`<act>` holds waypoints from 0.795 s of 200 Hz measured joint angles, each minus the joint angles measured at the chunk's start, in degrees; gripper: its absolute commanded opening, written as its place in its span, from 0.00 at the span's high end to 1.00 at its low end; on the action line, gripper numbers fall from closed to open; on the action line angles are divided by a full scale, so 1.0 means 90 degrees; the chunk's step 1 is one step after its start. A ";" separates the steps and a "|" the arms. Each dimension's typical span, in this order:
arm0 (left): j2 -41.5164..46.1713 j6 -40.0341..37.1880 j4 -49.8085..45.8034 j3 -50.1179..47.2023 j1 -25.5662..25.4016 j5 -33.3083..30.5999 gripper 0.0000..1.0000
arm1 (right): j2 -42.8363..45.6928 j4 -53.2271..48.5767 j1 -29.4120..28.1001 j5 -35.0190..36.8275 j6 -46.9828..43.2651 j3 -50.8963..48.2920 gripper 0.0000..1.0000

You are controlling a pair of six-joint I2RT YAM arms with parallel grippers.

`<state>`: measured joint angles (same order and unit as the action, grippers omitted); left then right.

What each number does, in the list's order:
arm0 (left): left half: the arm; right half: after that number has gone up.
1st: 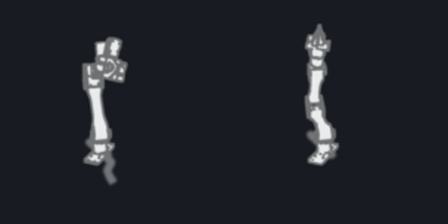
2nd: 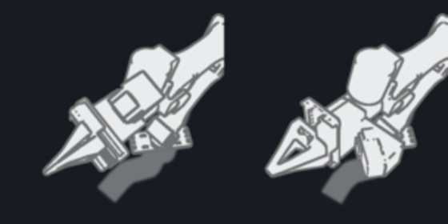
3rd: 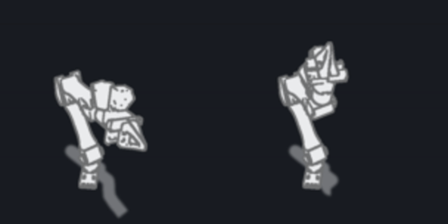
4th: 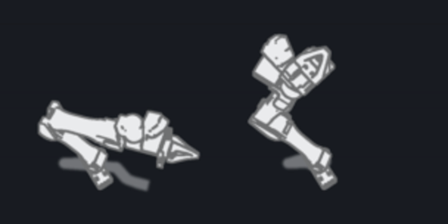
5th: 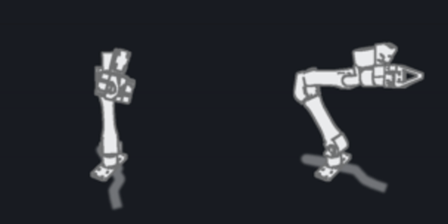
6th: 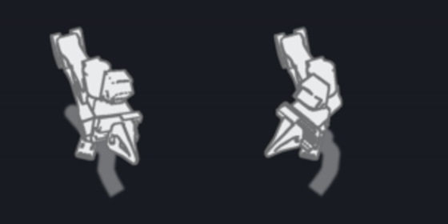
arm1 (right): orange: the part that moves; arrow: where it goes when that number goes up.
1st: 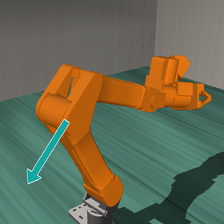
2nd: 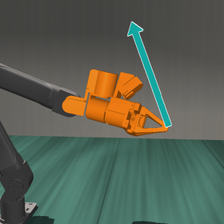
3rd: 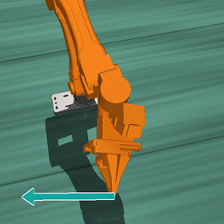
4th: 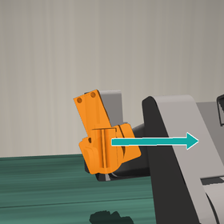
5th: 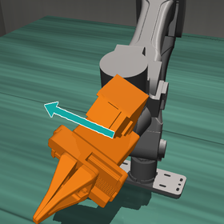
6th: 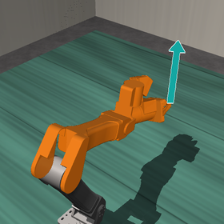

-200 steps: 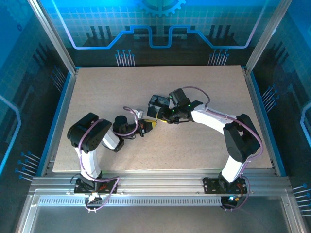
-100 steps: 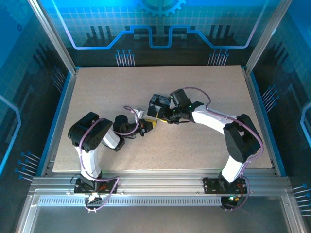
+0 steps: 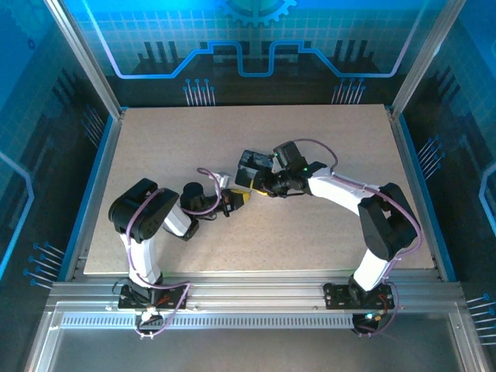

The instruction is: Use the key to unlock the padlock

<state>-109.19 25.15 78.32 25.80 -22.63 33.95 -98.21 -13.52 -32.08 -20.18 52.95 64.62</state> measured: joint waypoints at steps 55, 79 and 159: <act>0.0019 0.0015 0.0002 0.0000 -0.0182 -0.0158 1.00 | 0.0000 -0.0284 0.0029 0.0007 -0.0170 0.0134 1.00; 0.0019 0.0049 -0.0002 0.0000 -0.0279 -0.0321 1.00 | 0.0000 -0.0289 0.0068 -0.0063 -0.0143 0.0134 1.00; 0.0202 0.0202 0.0000 0.0000 -0.0182 -0.0308 1.00 | 0.0000 -0.0510 0.0250 -0.0483 -0.0311 0.0291 1.00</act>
<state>-107.37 26.96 78.32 25.80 -24.27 31.18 -98.21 -18.11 -29.82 -24.53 50.15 67.24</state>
